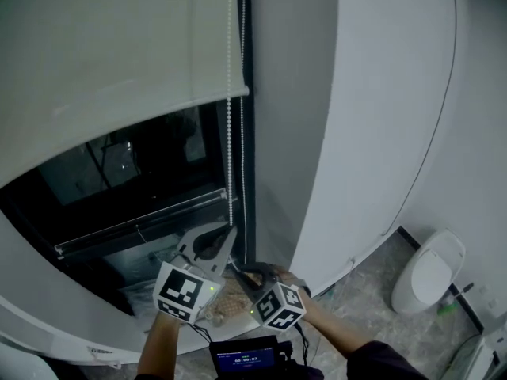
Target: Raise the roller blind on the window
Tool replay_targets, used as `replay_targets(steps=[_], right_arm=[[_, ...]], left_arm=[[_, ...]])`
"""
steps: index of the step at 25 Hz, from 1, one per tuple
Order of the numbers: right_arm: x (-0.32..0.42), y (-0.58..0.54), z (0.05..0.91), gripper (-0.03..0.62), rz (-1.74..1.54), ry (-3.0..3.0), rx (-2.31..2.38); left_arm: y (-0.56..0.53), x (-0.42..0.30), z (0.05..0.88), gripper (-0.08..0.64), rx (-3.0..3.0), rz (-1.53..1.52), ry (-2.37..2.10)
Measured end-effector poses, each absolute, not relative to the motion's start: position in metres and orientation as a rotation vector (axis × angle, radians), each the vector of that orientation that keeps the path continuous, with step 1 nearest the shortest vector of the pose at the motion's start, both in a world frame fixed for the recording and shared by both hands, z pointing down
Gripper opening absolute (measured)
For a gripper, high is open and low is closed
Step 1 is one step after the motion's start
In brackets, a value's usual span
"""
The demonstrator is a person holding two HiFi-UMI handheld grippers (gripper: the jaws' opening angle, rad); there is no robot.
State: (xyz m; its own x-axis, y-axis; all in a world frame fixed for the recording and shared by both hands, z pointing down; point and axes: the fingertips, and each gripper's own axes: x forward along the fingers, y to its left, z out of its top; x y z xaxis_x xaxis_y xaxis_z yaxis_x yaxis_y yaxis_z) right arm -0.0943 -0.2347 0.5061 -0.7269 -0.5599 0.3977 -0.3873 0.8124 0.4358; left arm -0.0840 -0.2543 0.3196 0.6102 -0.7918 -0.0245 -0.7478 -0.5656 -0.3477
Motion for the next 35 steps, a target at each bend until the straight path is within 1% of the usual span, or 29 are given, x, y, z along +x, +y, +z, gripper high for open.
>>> replay_targets(steps=[3, 7, 8, 14, 19, 20, 21, 22, 25, 27, 29, 31, 35], right_arm=[[-0.081, -0.239, 0.478, 0.018, -0.31, -2.603, 0.724], [-0.066, -0.248, 0.4, 0.021, -0.226, -2.817, 0.783], [-0.064, -0.251, 0.383, 0.023, -0.235, -2.845, 0.796], [-0.062, -0.268, 0.298, 0.083, -0.346, -2.936, 0.855], [-0.076, -0.266, 0.257, 0.083, -0.445, -2.918, 0.873], [-0.078, -0.267, 0.256, 0.081, -0.485, -2.892, 0.886], [-0.08, -0.266, 0.255, 0.046, -0.53, -2.869, 0.899], [-0.082, -0.265, 0.256, 0.029, -0.574, -2.85, 0.911], [-0.086, -0.257, 0.261, 0.009, -0.717, -2.753, 0.953], [-0.088, -0.254, 0.264, 0.009, -0.837, -2.676, 0.98], [-0.089, -0.255, 0.265, 0.009, -0.925, -2.626, 0.996], [-0.088, -0.259, 0.268, 0.008, -0.961, -2.592, 1.009], [-0.087, -0.264, 0.284, 0.009, -0.972, -2.539, 1.01]], left_arm=[[-0.259, -0.086, 0.335, 0.009, -2.509, -0.253, 1.257], [-0.266, -0.089, 0.376, 0.009, -2.559, -0.333, 1.273], [-0.267, -0.088, 0.388, 0.009, -2.574, -0.355, 1.274], [-0.263, -0.073, 0.444, 0.009, -2.626, -0.482, 1.241], [-0.258, -0.066, 0.484, 0.009, -2.676, -0.569, 1.22], [-0.256, -0.066, 0.489, 0.009, -2.683, -0.578, 1.221], [-0.255, -0.066, 0.492, 0.009, -2.687, -0.583, 1.225], [-0.254, -0.067, 0.494, 0.009, -2.685, -0.59, 1.231], [-0.254, -0.072, 0.498, 0.009, -2.677, -0.617, 1.231], [-0.253, -0.078, 0.496, 0.011, -2.712, -0.588, 1.224], [-0.252, -0.086, 0.477, 0.012, -2.763, -0.484, 1.23], [-0.251, -0.096, 0.441, 0.012, -2.799, -0.322, 1.238], [-0.25, -0.12, 0.341, 0.012, -2.753, 0.01, 1.258]])
